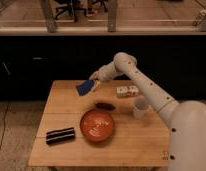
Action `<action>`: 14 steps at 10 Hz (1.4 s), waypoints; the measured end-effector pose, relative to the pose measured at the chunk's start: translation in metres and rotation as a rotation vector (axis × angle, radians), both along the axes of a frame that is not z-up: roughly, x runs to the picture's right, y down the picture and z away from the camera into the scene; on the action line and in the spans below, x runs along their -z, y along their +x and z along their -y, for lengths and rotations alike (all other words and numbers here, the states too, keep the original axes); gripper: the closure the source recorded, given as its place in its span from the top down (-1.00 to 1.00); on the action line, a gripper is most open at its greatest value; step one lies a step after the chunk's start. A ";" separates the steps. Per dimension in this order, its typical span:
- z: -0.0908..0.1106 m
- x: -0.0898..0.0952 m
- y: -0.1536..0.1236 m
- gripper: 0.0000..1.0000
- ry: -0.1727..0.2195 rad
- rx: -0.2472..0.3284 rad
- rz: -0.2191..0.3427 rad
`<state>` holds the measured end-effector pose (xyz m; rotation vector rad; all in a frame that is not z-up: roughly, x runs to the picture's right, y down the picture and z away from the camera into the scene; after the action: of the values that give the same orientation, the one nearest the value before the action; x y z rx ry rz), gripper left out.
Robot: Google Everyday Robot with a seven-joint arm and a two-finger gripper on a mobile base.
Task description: Place the white sponge in the ceramic bowl
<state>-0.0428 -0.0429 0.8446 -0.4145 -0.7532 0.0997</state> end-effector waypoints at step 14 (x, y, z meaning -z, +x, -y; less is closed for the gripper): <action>-0.077 0.052 0.036 -1.00 -0.060 0.080 0.031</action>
<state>-0.0072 0.0341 0.7923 -0.5038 -0.7643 0.0413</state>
